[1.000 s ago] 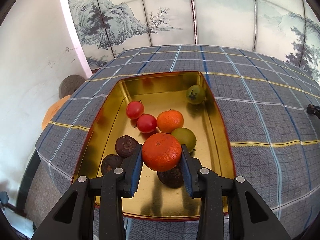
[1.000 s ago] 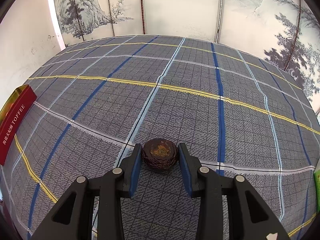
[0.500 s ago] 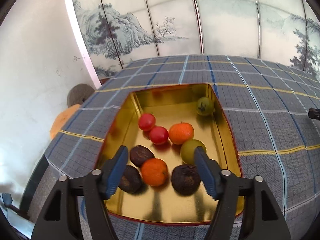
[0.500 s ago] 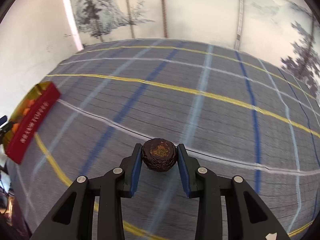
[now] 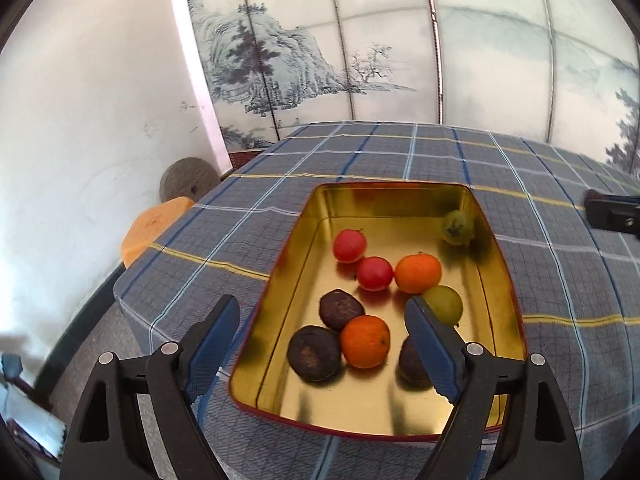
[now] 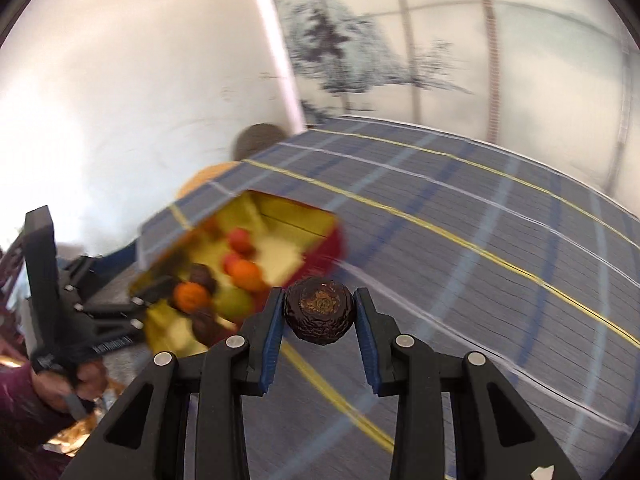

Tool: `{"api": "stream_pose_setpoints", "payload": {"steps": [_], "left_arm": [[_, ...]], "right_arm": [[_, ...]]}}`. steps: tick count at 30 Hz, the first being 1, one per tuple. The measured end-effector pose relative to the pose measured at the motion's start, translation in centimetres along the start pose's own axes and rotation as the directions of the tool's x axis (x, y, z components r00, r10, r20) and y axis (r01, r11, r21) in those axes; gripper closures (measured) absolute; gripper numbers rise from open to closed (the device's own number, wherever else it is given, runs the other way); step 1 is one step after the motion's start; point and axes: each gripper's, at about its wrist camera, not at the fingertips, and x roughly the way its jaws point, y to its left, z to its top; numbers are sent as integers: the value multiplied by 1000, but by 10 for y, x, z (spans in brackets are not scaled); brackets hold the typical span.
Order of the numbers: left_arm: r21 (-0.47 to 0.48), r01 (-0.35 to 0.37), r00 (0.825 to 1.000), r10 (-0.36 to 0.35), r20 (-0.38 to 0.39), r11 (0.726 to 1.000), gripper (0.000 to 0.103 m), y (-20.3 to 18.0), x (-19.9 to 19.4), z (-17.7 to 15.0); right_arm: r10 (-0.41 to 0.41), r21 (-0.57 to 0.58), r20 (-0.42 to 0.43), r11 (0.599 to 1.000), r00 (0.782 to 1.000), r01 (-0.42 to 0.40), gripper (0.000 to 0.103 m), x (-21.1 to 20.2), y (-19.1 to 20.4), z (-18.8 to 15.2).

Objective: Organize fruits
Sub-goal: 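Lower the orange into the tin and open the left tool, then lower the dark fruit into the tin and open the right tool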

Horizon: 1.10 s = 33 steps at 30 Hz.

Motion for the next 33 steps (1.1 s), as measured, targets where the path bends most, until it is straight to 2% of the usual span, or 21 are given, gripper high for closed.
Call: {"api": "stream_pose_setpoints", "payload": {"steps": [7,14,17,22,33], "left_arm": [[-1,1,999,-1,40,1000,18,12,-9,0],[12,-15,998,14,62,1000,18,19,-14,1],[18,-36,997,35,74,999,18,20,-17,1],[10,-17,995,16,94,1000,18,24,-23,2],[-25,-1,988,5,155,1000,8,33,-45,5]], "right_arm": [[83,1,-38,997,996,-83,71,55,37,22],[86,15,-80,996,993,-85,71,92,48,30],[84,21,-89,996,992,-83,70,100,50,31],[83,13,-99,997,992,-82,70,109,58,33],[79,-13,-111,997,991,-81,69,117,73,32]]}}
